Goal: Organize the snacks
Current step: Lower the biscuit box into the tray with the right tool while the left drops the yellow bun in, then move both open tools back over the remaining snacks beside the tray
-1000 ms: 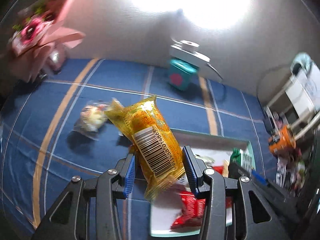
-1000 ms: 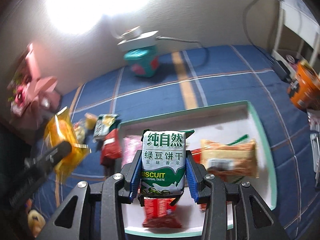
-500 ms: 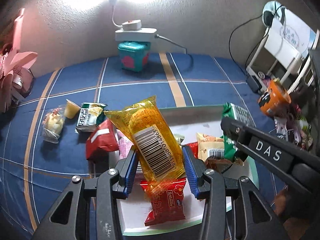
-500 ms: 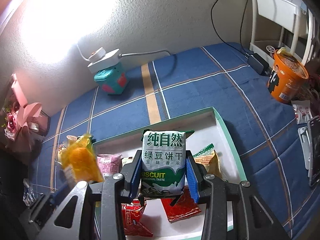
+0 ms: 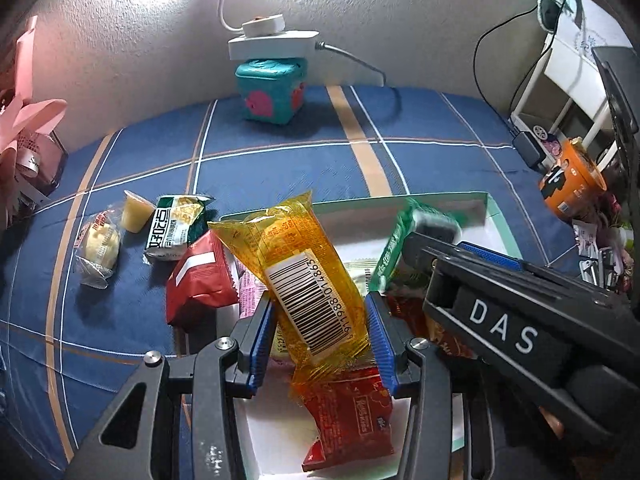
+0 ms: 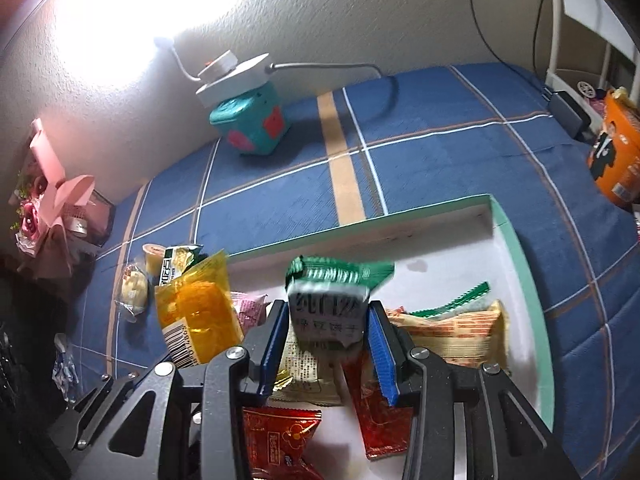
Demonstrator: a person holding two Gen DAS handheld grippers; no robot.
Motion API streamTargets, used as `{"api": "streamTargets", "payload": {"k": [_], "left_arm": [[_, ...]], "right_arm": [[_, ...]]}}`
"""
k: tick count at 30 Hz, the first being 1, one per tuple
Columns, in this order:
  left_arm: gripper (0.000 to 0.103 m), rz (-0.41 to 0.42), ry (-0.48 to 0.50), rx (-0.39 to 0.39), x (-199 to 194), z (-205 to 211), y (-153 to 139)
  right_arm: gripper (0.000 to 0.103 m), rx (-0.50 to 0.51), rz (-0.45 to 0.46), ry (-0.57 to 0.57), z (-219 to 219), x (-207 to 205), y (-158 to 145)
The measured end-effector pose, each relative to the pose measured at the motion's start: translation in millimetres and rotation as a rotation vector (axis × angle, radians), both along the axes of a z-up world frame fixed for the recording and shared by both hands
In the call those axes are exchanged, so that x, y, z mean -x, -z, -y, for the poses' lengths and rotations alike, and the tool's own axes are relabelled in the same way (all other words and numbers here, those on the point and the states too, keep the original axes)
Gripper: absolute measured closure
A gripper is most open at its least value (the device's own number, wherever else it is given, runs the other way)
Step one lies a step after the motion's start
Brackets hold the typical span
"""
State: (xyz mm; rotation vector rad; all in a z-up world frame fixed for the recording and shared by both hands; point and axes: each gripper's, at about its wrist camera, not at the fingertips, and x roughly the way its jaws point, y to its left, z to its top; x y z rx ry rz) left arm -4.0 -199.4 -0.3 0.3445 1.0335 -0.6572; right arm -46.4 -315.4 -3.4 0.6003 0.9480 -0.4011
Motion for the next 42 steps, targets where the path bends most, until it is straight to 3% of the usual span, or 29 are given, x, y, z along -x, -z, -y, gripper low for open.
{"api": "streamTargets", "payload": {"k": [12, 15, 17, 21, 29, 36, 38, 42], "left_arm": [[0.056, -0.017, 0.012, -0.011, -2, 6, 10], [0.048, -0.016, 0.013, -0.006, -2, 5, 8], [0.036, -0.013, 0.006, -0.004, -2, 5, 6], [0.036, -0.011, -0.01, -0.002, -5, 1, 2], [0.035, -0.033, -0.141, -0.021, -25, -20, -1], [0.033, -0.047, -0.242, 0.017, -44, -45, -11], [0.026, -0.036, -0.276, 0.028, -50, -54, -16], [0.026, -0.02, -0.326, 0.04, -58, -68, -22]], "right_arm": [[0.061, 0.01, -0.039, 0.039, 8, 2, 1], [0.058, 0.022, -0.05, 0.04, 8, 3, -2], [0.047, 0.034, -0.062, 0.042, 8, 3, -5], [0.042, 0.057, -0.088, 0.048, 8, 4, -7], [0.025, 0.074, -0.143, 0.059, 6, 7, -9], [0.024, 0.094, -0.157, 0.045, 0, 7, -17], [0.024, 0.103, -0.159, 0.043, -2, 6, -19], [0.024, 0.116, -0.153, 0.032, -9, 7, -24]]}}
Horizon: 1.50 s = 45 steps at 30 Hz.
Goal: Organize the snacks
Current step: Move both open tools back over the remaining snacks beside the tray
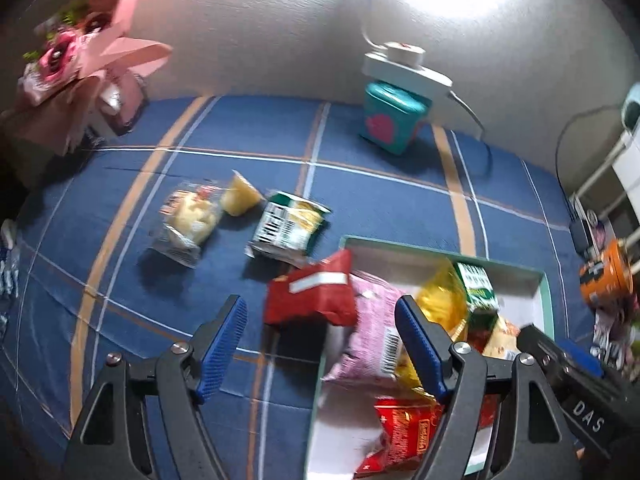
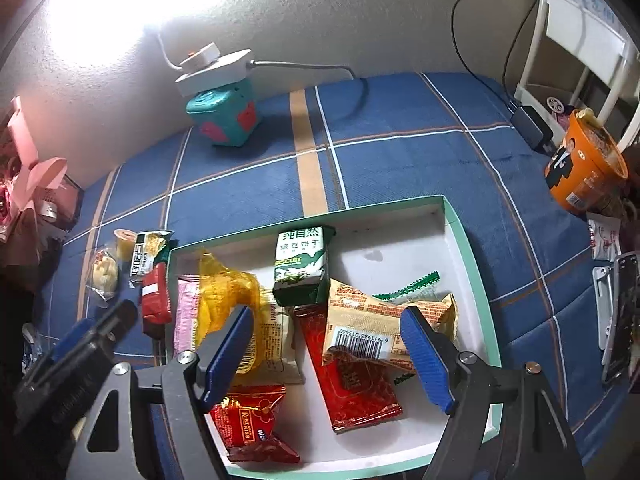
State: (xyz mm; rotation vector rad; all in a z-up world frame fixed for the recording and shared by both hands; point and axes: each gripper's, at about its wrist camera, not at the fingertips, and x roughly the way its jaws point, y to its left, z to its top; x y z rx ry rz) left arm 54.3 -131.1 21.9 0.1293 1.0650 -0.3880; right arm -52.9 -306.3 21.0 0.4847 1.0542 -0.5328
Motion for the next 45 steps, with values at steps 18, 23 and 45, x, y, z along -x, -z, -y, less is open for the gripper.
{"api": "streamTargets", "payload": {"k": [18, 23, 45], "left_arm": [[0.0, 0.021, -0.097, -0.055, -15, -25, 4], [0.0, 0.01, -0.13, -0.068, -19, -32, 10], [0.0, 0.089, -0.282, -0.147, -52, -110, -8]], "right_arm": [[0.017, 0.034, -0.015, -0.053, -20, -10, -1], [0.0, 0.026, -0.015, -0.053, -18, -11, 2], [0.0, 0.073, -0.014, -0.139, -61, -29, -3]]}}
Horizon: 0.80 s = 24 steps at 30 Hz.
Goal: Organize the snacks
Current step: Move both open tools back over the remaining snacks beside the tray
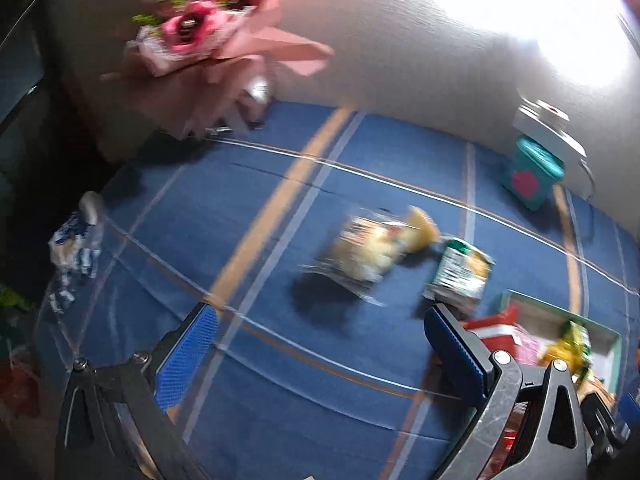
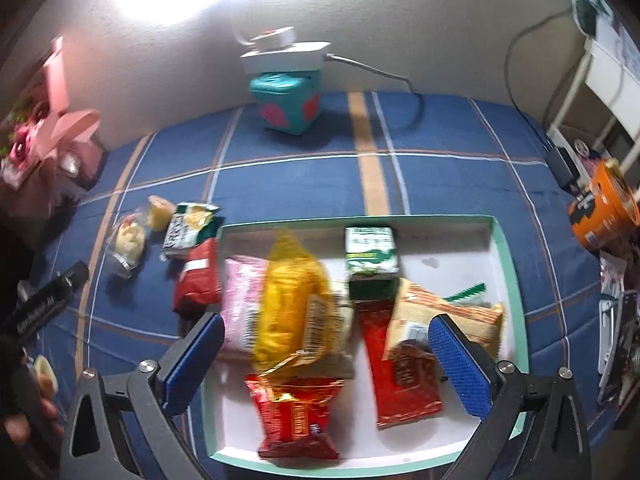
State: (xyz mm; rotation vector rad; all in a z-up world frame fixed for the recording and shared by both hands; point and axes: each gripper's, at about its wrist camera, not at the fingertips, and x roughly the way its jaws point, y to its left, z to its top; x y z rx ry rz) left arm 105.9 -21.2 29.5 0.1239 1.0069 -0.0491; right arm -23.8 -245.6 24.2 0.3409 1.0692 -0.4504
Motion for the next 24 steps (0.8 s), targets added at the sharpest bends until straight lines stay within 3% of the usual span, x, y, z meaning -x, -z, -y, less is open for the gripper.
{"api": "streamTargets", "payload": {"k": [12, 24], "left_arm": [[0.0, 0.0, -0.126, 0.008, -20, -66, 2], [0.0, -0.019, -0.023, 0.027, -30, -39, 9]], "right_arm": [[0.0, -0.007, 0.0, -0.181, -66, -33, 9], [0.0, -0.055, 0.056, -0.186, -65, -60, 9]]}}
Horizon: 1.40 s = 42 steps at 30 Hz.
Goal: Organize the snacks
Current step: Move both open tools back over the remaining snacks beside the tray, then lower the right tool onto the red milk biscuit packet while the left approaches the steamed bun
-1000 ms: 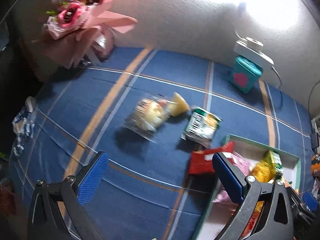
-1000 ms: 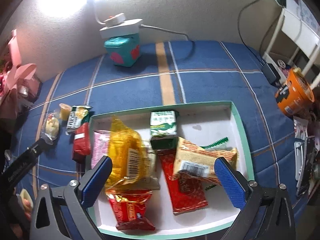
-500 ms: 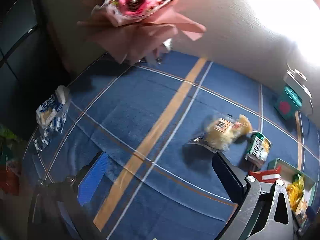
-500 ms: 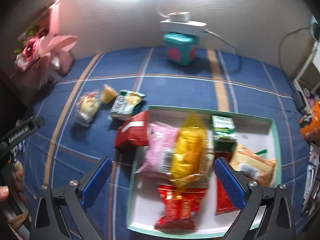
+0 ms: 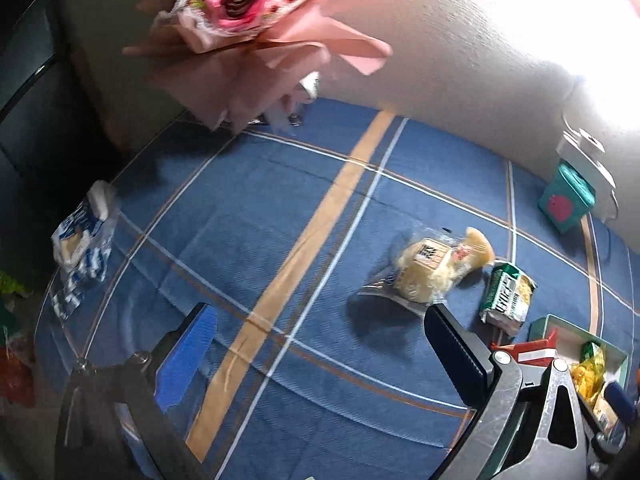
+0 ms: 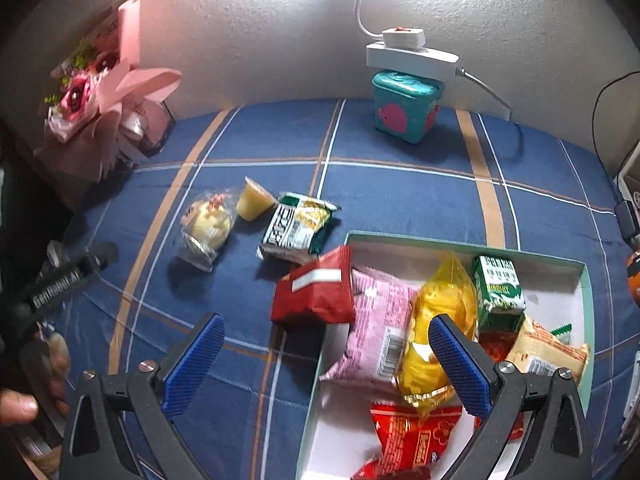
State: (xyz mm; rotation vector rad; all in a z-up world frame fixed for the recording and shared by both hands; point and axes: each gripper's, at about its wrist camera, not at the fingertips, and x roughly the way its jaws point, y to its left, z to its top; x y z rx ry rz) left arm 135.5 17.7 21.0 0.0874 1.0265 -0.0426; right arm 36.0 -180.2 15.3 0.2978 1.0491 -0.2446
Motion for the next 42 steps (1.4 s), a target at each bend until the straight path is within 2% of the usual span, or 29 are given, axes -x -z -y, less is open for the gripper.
{"api": "streamTargets", "payload": {"k": [4, 9, 12, 17, 28, 42], "left_arm": [[0.0, 0.001, 0.045, 0.008, -3, 13, 2], [0.0, -0.031, 0.078, 0.022, -7, 22, 13], [0.0, -0.057, 0.072, 0.022, -8, 22, 21], [0.0, -0.097, 0.043, 0.021, -9, 17, 33], [0.0, -0.113, 0.035, 0.038, -10, 15, 36], [0.0, -0.11, -0.004, 0.081, -12, 1, 30]], "right_arm": [[0.0, 0.002, 0.008, -0.004, 2, -10, -2], [0.0, -0.017, -0.031, -0.013, 1, -22, 10], [0.0, -0.066, -0.042, -0.029, 1, -28, 20], [0.0, -0.09, -0.054, -0.045, -1, -36, 32], [0.005, -0.13, -0.08, -0.048, 2, -45, 52], [0.01, -0.209, -0.014, -0.107, -28, -53, 43]]}}
